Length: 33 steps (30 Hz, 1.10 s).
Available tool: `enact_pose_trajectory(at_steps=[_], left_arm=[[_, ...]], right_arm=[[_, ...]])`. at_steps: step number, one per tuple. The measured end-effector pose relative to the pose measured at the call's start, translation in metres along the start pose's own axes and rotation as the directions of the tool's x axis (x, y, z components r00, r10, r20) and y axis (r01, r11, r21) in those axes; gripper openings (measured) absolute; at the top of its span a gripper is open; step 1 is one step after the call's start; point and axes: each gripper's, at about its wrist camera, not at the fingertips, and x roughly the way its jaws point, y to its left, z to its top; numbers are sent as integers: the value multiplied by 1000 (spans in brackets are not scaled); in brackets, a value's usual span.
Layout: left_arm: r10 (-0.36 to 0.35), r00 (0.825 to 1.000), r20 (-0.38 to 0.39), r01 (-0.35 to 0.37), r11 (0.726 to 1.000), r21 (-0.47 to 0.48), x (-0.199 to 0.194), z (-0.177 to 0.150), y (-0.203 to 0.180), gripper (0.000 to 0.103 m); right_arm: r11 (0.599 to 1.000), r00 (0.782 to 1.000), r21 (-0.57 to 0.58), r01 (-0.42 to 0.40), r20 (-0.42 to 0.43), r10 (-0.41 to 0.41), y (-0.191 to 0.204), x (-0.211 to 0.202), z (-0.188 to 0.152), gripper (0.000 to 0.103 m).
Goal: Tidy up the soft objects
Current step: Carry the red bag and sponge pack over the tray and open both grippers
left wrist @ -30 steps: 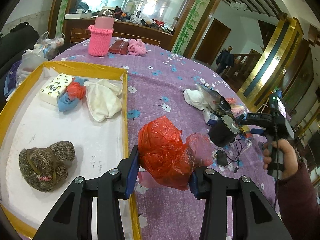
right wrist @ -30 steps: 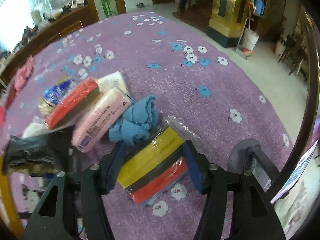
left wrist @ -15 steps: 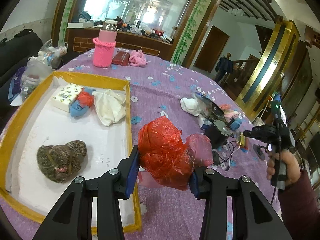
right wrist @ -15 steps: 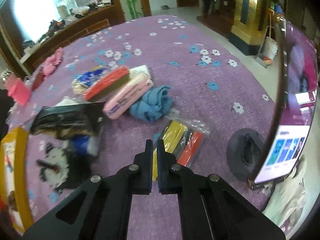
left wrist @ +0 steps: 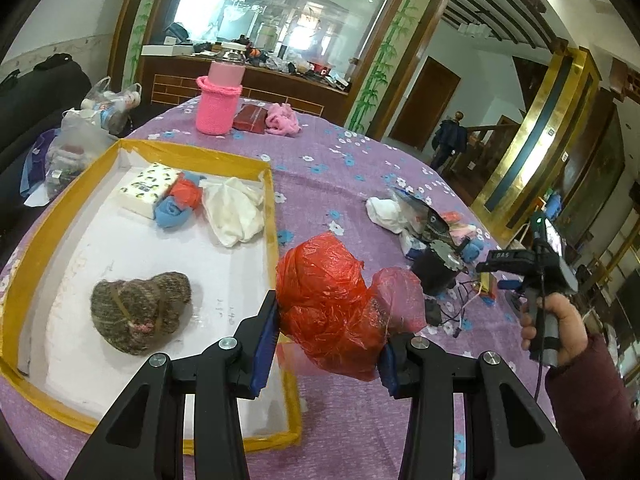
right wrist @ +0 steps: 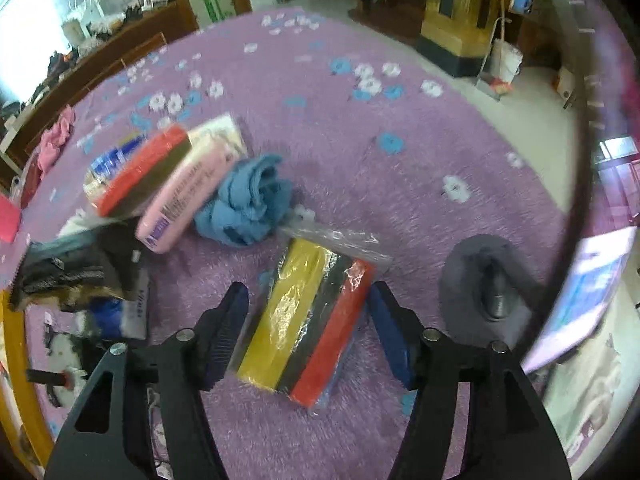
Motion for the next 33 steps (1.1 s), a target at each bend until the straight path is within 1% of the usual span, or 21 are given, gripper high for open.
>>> enact_pose_trajectory(at_steps=[2,6,8,10,11,13,15,16,17,18,19,21,23,24,27,28,29,31,32,33], left_arm=[[8,1000,5,-7,1000,-5,-2,2,4,41],[33,999,26,-33,999,-4,-15,11,17,41],[42,998,44,-42,999,1,-28,20,28,41],[64,996,60,-65,998,11,-39,29,41,41],[93,993,69,-95,995,20,-43,37,49,41],[150,986,73,-152,988,25,-45,49,64,41],[192,980,59,-193,981,16,-42,64,80,41],[213,976,54,-214,977,18,-40,71,85,41],[242,969,49,-243,970,26,-36,78,90,42],[267,963,41,-268,963,36,-29,86,94,42],[276,961,30,-277,960,43,-22,92,98,42],[292,956,-15,-291,956,30,0,105,109,42],[318,947,-56,-317,948,23,24,116,120,42],[322,944,-72,-321,947,19,34,119,125,42],[314,940,-131,-317,948,-3,75,134,141,43],[317,938,-139,-320,947,0,84,136,143,45],[329,932,-150,-332,943,5,94,138,146,46],[337,927,-166,-342,940,-5,108,141,152,55],[332,927,-174,-340,940,-16,112,143,154,57],[327,928,-178,-337,941,-25,114,144,156,61]], right_arm=[[1000,999,-7,-20,24,21,-3,-4,-2,44],[995,992,-47,-92,81,95,-4,-42,-15,41],[982,978,-84,-170,111,179,5,-72,-21,41],[957,954,-152,-246,135,267,25,-99,-26,41],[935,936,-197,-294,138,323,42,-113,-28,41],[886,900,-264,-381,114,421,75,-129,-32,41],[813,857,-342,-471,42,514,122,-136,-39,42],[786,842,-365,-500,8,539,142,-135,-43,42],[746,820,-387,-541,-45,571,167,-133,-50,42],[717,802,-403,-570,-82,592,186,-129,-57,42],[682,783,-421,-598,-127,609,210,-125,-64,42],[638,766,-453,-623,-189,615,247,-117,-79,42],[601,753,-473,-645,-255,607,281,-106,-98,42],[591,752,-482,-647,-277,598,296,-100,-105,42],[573,766,-522,-632,-308,565,328,-83,-116,42],[571,771,-530,-627,-316,553,335,-76,-119,42],[570,775,-535,-623,-323,543,341,-71,-124,43],[573,774,-528,-627,-339,534,347,-59,-126,44],[580,778,-526,-622,-337,530,352,-55,-127,45],[588,789,-533,-608,-327,520,356,-50,-129,46]])
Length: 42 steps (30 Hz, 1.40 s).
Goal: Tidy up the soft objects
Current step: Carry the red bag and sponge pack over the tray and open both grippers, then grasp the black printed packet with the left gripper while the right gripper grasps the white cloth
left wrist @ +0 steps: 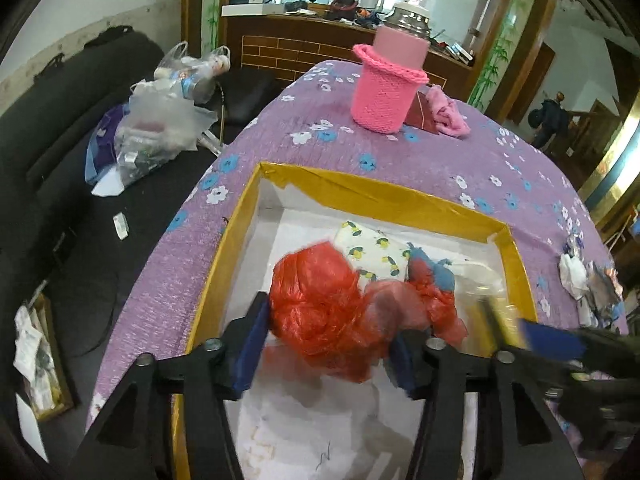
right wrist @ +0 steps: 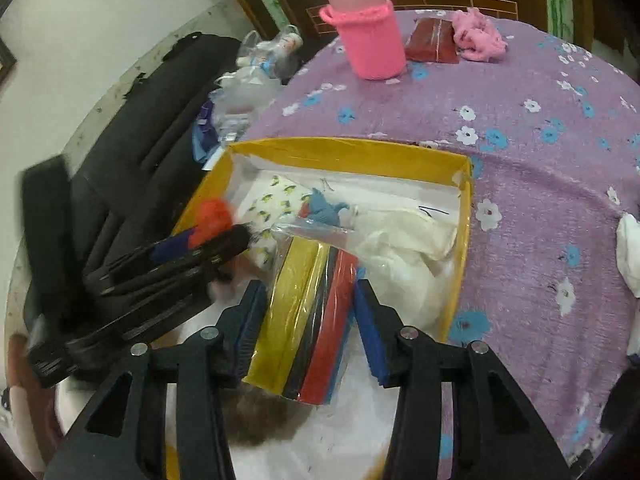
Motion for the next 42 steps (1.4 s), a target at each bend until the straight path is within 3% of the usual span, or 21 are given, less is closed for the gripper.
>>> enact_pose_trajectory(at_steps=[4,8,15,19,22,24,28,31,34,36,39,41,42], left_arm=[[-41,999,8,41,999,-35,-4,2,10,75],[-51,996,73,55,997,-54,-30,-8,24,76],[-94,975,201,99,995,-12,-95,-34,12,83],[-169,956,241,153,985,83,-125,-52,-22,84],[-242,947,210,214,965,149,-133,-64,-56,84],[-276,944,183,241,951,194,-132,-72,-81,84],[-320,939,129,284,929,238,-127,-85,-123,84],[-330,937,117,295,923,248,-127,-86,-138,84],[-317,942,108,283,927,247,-123,-84,-147,84],[-297,950,97,267,933,241,-118,-81,-149,84],[-269,959,92,243,943,229,-112,-74,-155,84],[-261,961,94,235,947,218,-110,-71,-158,84],[-256,962,95,232,950,209,-107,-70,-160,84]], right_arm=[[1000,1000,-5,2,3,-2,-1,6,2,52],[1000,999,1,-18,49,18,-1,-9,3,52],[1000,981,-15,27,191,-23,-30,-92,-27,51],[994,951,81,77,292,-98,-81,-158,-46,51],[968,918,206,143,339,-208,-137,-199,-60,51],[951,915,274,144,330,-234,-170,-210,-64,51],[914,957,402,44,245,-154,-237,-202,-67,51],[864,973,504,-11,204,-107,-277,-184,-70,51],[840,974,543,-1,192,-123,-300,-170,-63,51],[833,976,550,-66,211,-62,-306,-161,-55,51],[849,965,489,-198,249,81,-294,-154,-42,52],[886,951,365,-286,222,216,-265,-151,-32,52],[885,935,311,-345,192,297,-253,-149,-29,52]])
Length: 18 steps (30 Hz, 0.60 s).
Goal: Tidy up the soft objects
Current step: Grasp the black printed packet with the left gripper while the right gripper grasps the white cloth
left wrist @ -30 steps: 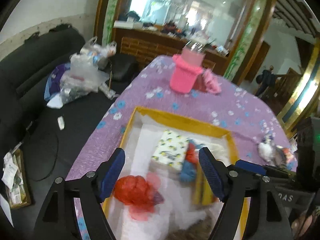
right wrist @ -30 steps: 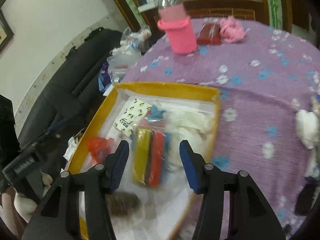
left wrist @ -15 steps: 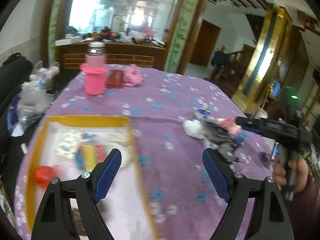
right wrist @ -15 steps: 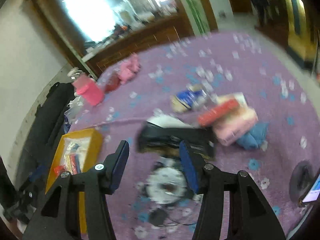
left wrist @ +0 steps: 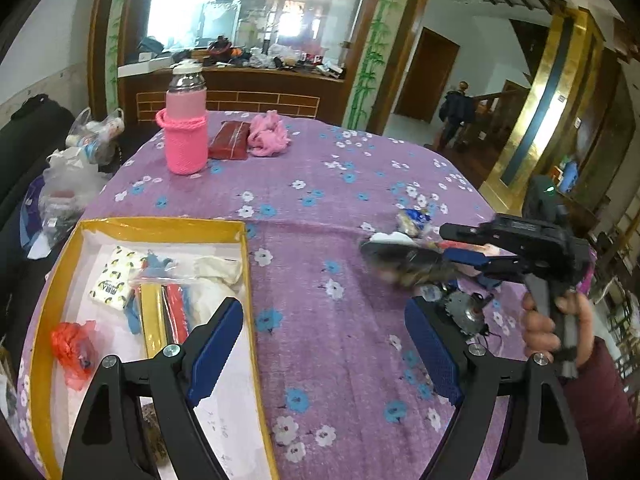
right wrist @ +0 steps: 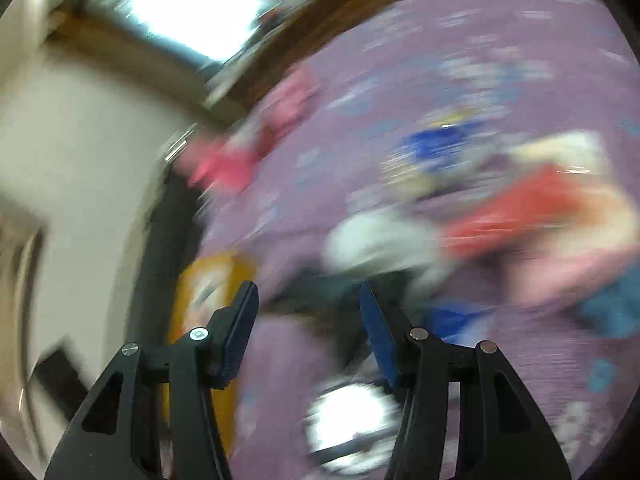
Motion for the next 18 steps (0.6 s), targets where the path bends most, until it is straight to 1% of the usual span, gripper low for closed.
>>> enact_pose_trajectory(at_steps=[1,2,3,4,5,6,7,8,9,10,11,14,16,18], left_arm=[[3,1000,-1,-3,1000,-6,2,0,0,84],[9,1000,-5,-10,1000,-9,8,1,-3,83],[15,1000,-9,-15,1000,-10,11,1,-3,83],[20,1000,-17,-20,1000,-10,15,3,-5,83],[18,1000,-24,-18,1000,-8,20,3,-5,83],[16,999,-29,-17,1000,-5,25,5,-6,83],[16,999,-34,-16,1000,0,30,6,-8,83],[16,999,-44,-15,1000,9,36,7,-13,83],[13,998,-54,-12,1000,13,42,9,-17,83],[6,998,-69,-5,1000,17,50,11,-24,83],[-6,996,-85,8,1000,16,60,15,-28,83],[-54,990,-127,54,999,-6,90,28,-41,83],[-88,983,-160,85,996,-26,120,44,-49,83],[-92,978,-187,90,996,-18,146,58,-54,83]], right_arm=[[997,996,-39,-73,-63,70,13,6,-3,52],[986,985,-95,-135,-117,124,27,8,-9,52],[980,985,-137,-146,-117,130,37,3,-14,52],[977,989,-170,-130,-94,115,44,-4,-17,52],[977,994,-184,-105,-50,98,46,-13,-21,52],[982,998,-182,-55,20,60,46,-25,-24,52],[984,995,-177,15,99,3,44,-37,-27,52],[983,985,-168,78,166,-49,41,-46,-29,52],[980,967,-144,135,235,-98,36,-55,-31,52],[980,953,-119,161,278,-123,31,-59,-32,52],[980,934,-80,182,325,-147,21,-66,-32,52],[979,904,-11,204,385,-184,-2,-76,-31,52],[979,895,21,202,403,-193,-13,-80,-28,52],[976,889,26,215,408,-207,-18,-79,-23,52]])
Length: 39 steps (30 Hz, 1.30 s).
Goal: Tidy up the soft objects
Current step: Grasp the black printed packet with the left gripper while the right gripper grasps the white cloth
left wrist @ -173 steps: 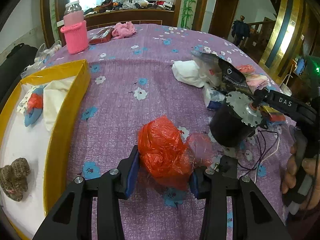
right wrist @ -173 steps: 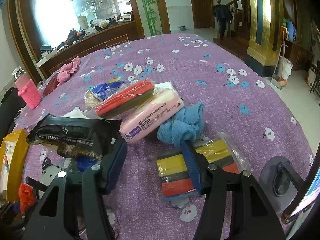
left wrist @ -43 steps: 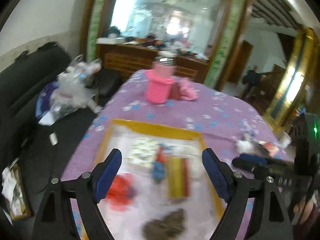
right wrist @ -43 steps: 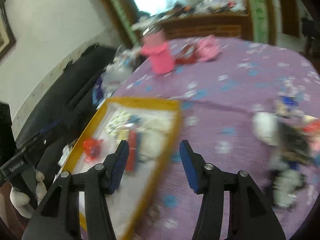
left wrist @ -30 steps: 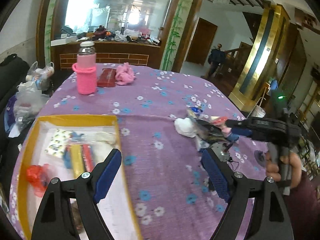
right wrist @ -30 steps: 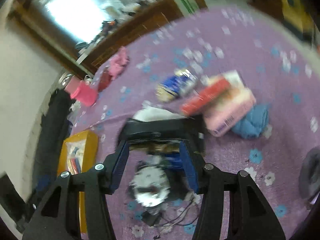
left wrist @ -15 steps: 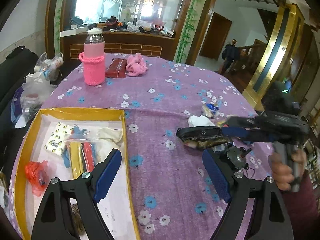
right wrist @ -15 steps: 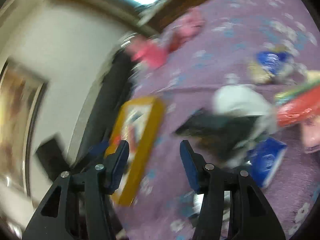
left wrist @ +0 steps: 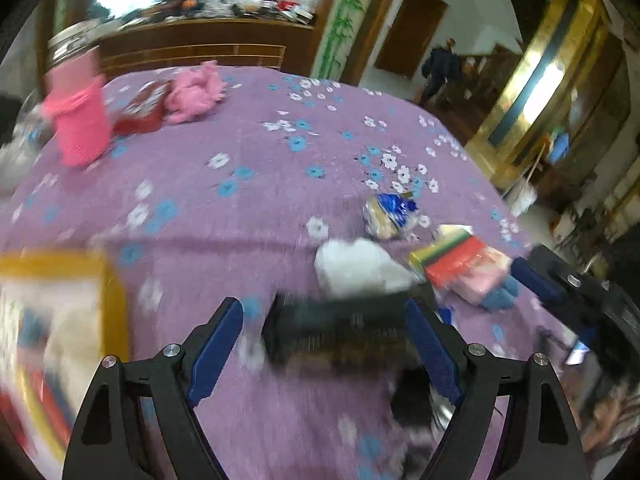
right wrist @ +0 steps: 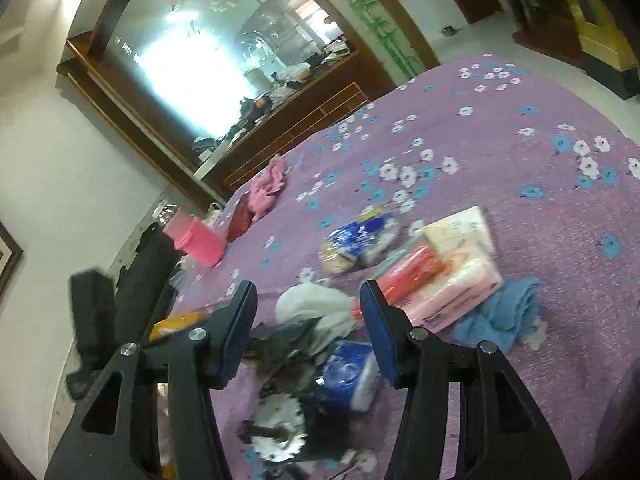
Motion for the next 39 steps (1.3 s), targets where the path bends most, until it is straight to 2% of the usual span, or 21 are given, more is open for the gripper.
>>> enact_pose_trajectory(at_steps=[3,5,7,10,11,14,17,19,21,24,27,30,32,33,34,36,39], left_arm=[[54,998,-37,-50,995,91,39,23,-12,81],[109,991,-79,-95,982,161,68,28,-19,74],[104,985,-134,-77,978,194,84,26,-20,56],[33,984,-175,4,979,203,76,25,-18,48],[8,980,-197,36,975,221,68,23,-17,48],[54,971,-233,29,941,338,48,6,-23,49],[99,973,-208,-6,914,405,31,-8,-26,60],[106,980,-166,-23,898,439,19,-14,-27,78],[71,988,-140,-5,905,425,9,-19,-26,82],[9,994,-112,32,935,354,0,-29,-20,82],[-3,995,-104,37,944,328,3,-43,-22,82],[25,994,-106,12,941,337,10,-61,-33,82],[19,992,-127,26,938,345,19,-67,-41,80],[28,990,-137,21,940,341,26,-69,-45,77],[50,989,-142,2,939,345,31,-70,-46,61],[76,986,-151,-20,939,342,41,-75,-47,49],[92,987,-133,-44,944,328,43,-76,-45,45]], right_arm=[[1000,1000,-11,27,-11,-27,-2,7,-2,52],[999,999,-23,39,-23,-40,-6,5,-6,52],[999,999,-33,42,-22,-43,-7,2,-8,52],[999,999,-32,27,-16,-27,-8,1,-7,52],[999,1000,-33,27,-15,-28,-8,1,-8,52],[998,999,-41,42,1,-42,-7,-2,-8,52],[997,998,-43,68,17,-68,-8,-5,-8,52],[997,997,-35,75,18,-75,-10,-5,-8,52],[995,996,-35,89,22,-89,-12,-5,-7,52],[992,993,-48,116,34,-114,-11,-5,-7,52],[986,987,-58,154,52,-151,-11,-6,-7,52],[981,980,-42,188,69,-185,-17,-8,-6,52],[976,974,-29,215,80,-212,-21,-9,-4,52],[974,971,-21,228,86,-225,-23,-9,-3,52],[972,968,-16,236,89,-234,-25,-10,-3,52],[968,964,-3,252,91,-250,-29,-10,-1,52],[961,956,19,277,93,-277,-35,-10,0,52]])
